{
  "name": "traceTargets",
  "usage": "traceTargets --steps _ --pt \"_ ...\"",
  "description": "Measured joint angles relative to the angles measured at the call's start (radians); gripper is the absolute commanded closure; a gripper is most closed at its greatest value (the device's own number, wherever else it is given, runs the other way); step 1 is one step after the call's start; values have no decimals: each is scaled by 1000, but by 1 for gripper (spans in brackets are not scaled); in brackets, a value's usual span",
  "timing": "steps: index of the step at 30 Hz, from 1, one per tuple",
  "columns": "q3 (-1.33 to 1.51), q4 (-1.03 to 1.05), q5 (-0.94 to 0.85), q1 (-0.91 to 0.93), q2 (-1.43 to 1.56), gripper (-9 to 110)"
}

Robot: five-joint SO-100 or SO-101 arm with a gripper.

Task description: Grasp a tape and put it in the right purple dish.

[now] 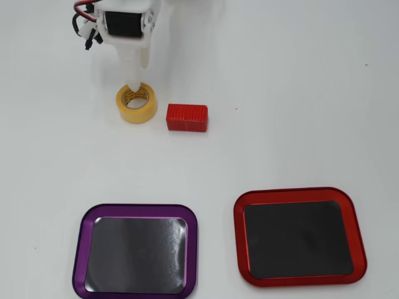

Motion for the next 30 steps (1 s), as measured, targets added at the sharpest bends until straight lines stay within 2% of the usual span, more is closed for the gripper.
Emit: traceTargets --steps 11,15,18,23,30 --pt "-9 -110 -3 3 -160 87" --pt "-17 -117 -3 5 -172 102" --pt "-25 -117 0 0 -166 102" --pt "-21 -117 0 -2 -77 102" --pt "-20 -117 5 -21 250 102"
